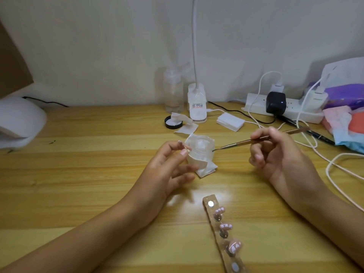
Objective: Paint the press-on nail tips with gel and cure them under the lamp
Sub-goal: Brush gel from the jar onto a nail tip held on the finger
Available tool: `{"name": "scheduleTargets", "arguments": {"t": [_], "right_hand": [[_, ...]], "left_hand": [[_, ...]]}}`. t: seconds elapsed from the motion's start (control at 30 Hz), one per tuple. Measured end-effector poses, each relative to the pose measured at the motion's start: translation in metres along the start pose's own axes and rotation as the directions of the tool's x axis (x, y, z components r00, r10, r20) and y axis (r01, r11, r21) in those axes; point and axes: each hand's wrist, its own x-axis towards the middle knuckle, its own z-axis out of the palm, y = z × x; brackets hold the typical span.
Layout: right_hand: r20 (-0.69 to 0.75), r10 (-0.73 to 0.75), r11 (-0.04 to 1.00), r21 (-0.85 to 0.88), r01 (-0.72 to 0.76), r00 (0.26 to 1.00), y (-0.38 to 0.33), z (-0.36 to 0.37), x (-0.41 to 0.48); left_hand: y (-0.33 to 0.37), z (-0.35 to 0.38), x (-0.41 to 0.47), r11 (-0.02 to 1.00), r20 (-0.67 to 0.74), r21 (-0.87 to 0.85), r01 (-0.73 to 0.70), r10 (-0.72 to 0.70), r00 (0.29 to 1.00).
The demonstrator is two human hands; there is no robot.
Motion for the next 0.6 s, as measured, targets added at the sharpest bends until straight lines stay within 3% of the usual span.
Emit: {"name": "scheduleTargets", "arguments": {"t": [0.13, 0.23, 0.4, 0.6], "right_hand": [[0.074, -0.306, 0.931, -0.184, 0.314, 0.949, -0.002, 0.007, -0.012], [0.143, -0.442, 0.835, -0.293, 0.465, 0.885, -0.001, 0.012, -0.019], [0.229, -0.524, 0.7, -0.433, 0.568, 0.821, -0.002, 0.015, -0.023], [0.367, -0.503, 0.546, -0.567, 0.617, 0.782, 0.004, 0.014, -0.02]], "left_hand": [[0.002, -0.002, 0.007, 0.988, 0.176, -0.099, 0.116, -0.097, 0.979], [0.003, -0.003, 0.009, 0.985, 0.233, -0.095, 0.147, -0.122, 0.965], [0.002, -0.005, 0.01, 0.991, 0.311, -0.049, 0.124, -0.103, 0.945], [-0.002, -0.005, 0.008, 0.998, 0.327, -0.007, 0.057, -0.052, 0.944]]}}
